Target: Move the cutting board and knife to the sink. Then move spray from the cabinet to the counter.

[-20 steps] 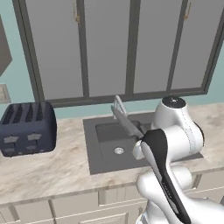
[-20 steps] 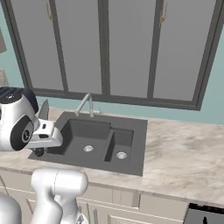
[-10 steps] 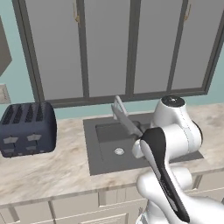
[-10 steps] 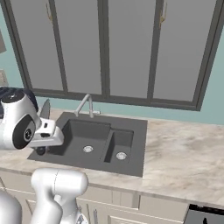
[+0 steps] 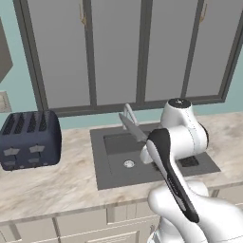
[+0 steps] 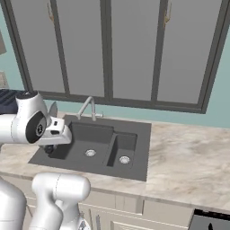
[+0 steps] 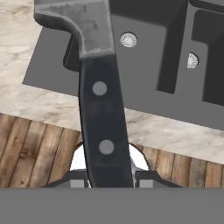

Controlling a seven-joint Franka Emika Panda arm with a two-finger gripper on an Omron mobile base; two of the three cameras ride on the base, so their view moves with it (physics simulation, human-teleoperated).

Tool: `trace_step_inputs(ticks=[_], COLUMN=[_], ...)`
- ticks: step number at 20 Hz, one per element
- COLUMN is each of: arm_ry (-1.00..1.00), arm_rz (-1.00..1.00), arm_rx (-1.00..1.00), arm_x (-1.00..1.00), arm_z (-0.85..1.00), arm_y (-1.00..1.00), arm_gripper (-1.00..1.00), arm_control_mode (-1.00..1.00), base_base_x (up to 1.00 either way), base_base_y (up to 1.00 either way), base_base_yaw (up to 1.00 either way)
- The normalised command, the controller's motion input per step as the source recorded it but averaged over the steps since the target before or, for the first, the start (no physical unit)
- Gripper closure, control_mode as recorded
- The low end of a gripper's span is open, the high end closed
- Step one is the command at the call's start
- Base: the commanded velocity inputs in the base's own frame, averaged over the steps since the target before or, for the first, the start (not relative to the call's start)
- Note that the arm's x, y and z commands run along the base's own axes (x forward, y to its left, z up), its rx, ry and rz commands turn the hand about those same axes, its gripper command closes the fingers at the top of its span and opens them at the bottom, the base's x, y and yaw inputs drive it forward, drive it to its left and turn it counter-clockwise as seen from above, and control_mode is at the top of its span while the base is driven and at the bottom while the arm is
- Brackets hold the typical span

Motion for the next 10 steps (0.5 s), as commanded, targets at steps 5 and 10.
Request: trace_step_inputs(ticks=[5, 10], arm_ry=[0.09, 0.07], arm_rz=[-0.02, -0.03], arm_rx=[-0.01, -0.02], arm_x=[0.75, 0.67], arm_z=[-0.23, -0.33], arm_y=[0.34, 0.38], arm_gripper=[1.0, 1.0], arm_control_mode=[-1.0, -1.0], base_base_x=[0.0, 0.0], base_base_y=[0.0, 0.0], base_base_yaw=[0.0, 0.0])
